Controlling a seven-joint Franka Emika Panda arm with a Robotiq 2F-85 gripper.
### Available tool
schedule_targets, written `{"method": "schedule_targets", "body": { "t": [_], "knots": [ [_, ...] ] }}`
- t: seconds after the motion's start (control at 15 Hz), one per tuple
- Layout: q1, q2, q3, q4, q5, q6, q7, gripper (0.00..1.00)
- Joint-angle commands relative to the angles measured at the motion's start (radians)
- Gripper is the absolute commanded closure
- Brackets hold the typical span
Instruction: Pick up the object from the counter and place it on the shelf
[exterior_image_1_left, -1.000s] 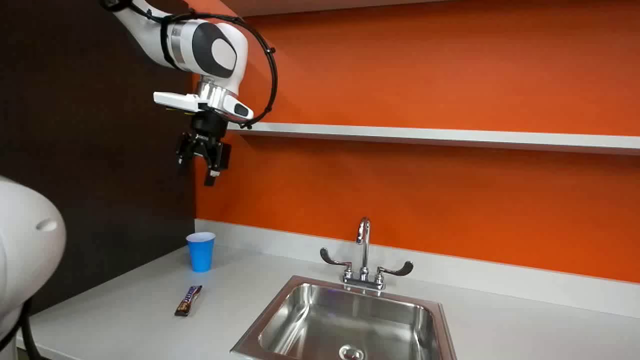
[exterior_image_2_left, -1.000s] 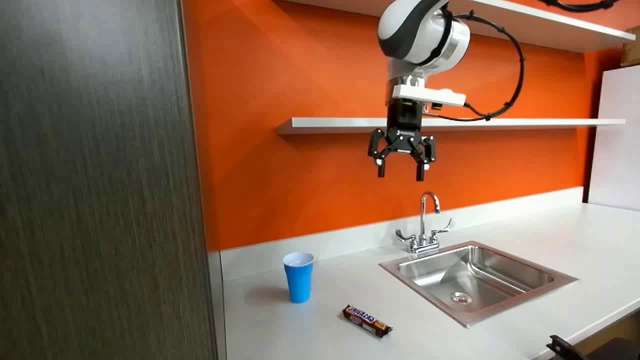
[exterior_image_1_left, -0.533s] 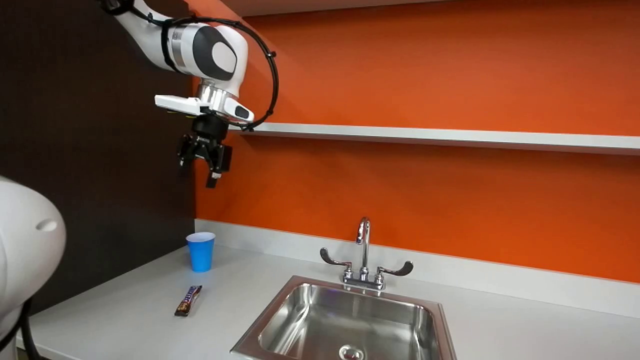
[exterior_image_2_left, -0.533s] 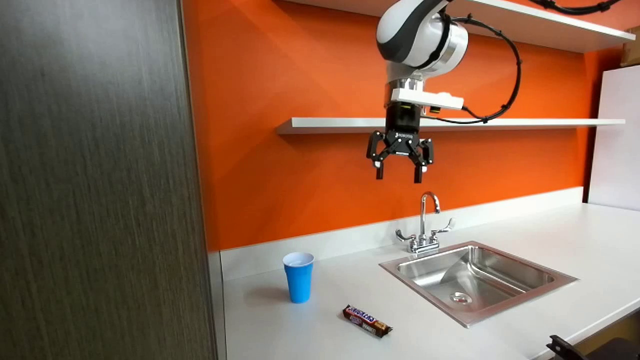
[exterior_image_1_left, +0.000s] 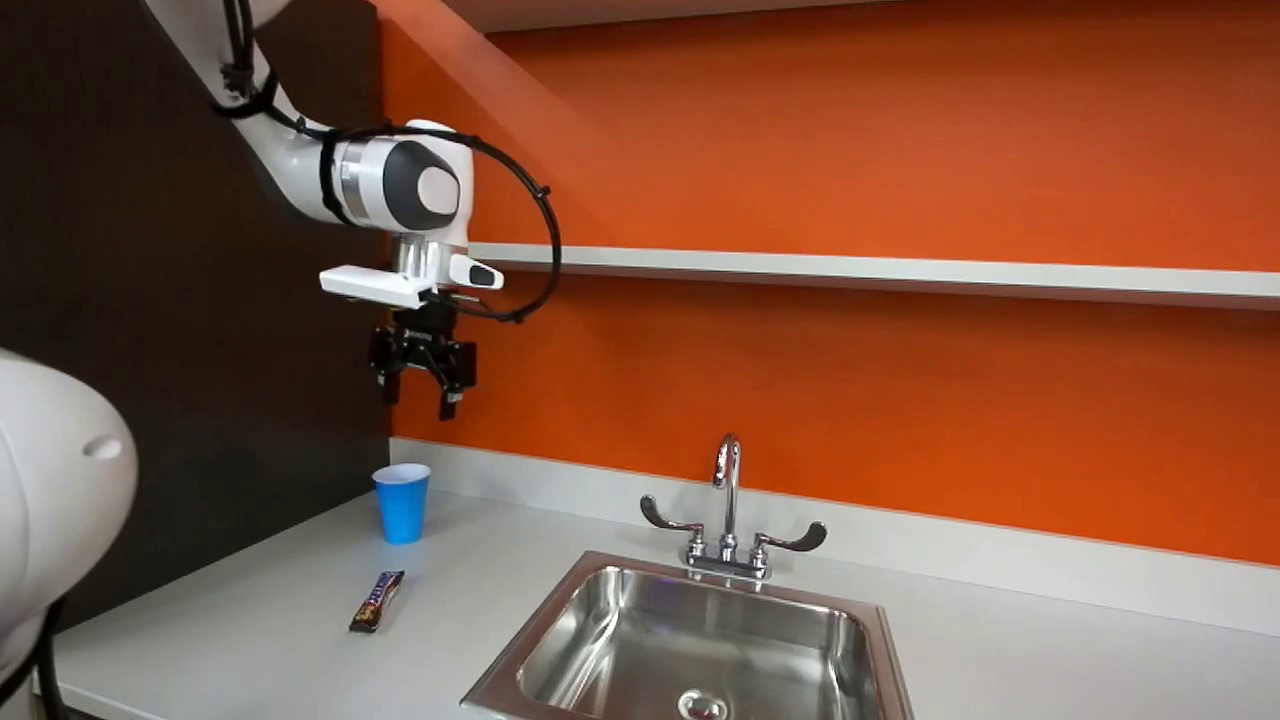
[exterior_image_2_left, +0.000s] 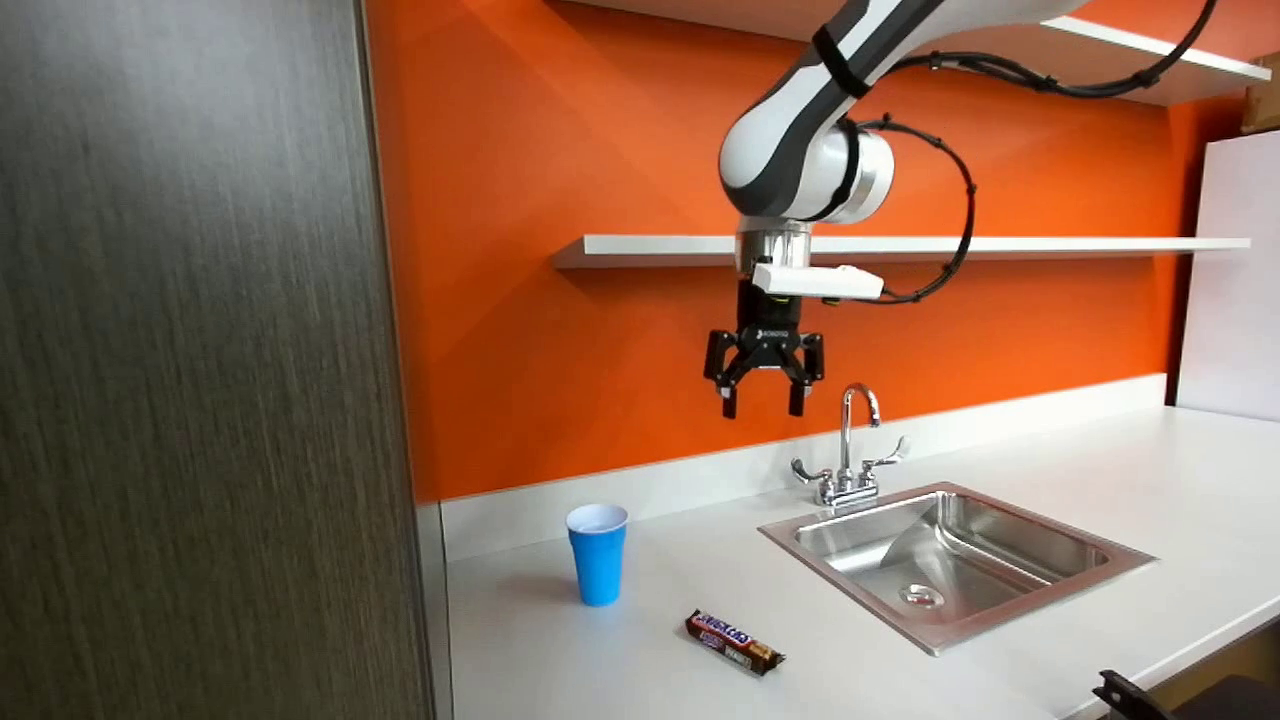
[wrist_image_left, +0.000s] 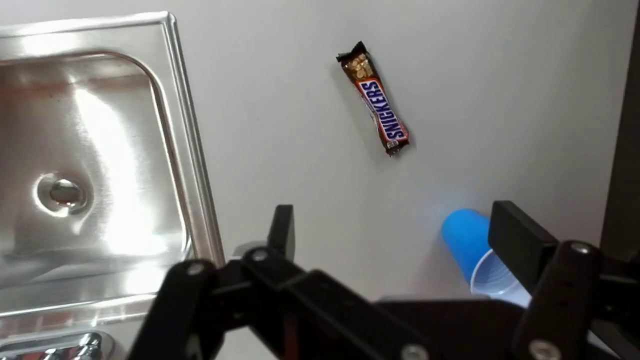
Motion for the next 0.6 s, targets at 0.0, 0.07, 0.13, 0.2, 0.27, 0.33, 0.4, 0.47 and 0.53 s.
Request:
{"method": "schedule_targets", "body": {
  "t": [0.0, 0.07, 0.13, 0.2, 0.27, 0.33, 0.4, 0.47, 0.53],
  "knots": [
    [0.012, 0.063, 0.018, 0.002, -0.073, 0.048, -0.041, 0.00],
    [0.017, 0.086, 0.020, 0.006, -0.091, 0.050, -0.050, 0.00],
    [0.022, 0.111, 0.021, 0.011, -0.106, 0.050, -0.062, 0.00],
    [0.026, 0.130, 0.021, 0.012, -0.117, 0.054, -0.070, 0.00],
    [0.030, 0.153, 0.021, 0.012, -0.120, 0.059, -0.080, 0.00],
    [0.032, 0.175, 0.022, 0.011, -0.122, 0.070, -0.093, 0.00],
    [0.034, 0.202, 0.021, 0.013, -0.114, 0.082, -0.109, 0.00],
    [0.035, 0.223, 0.021, 0.014, -0.108, 0.096, -0.120, 0.00],
    [0.036, 0.248, 0.022, 0.014, -0.097, 0.114, -0.137, 0.00]
  ]
}}
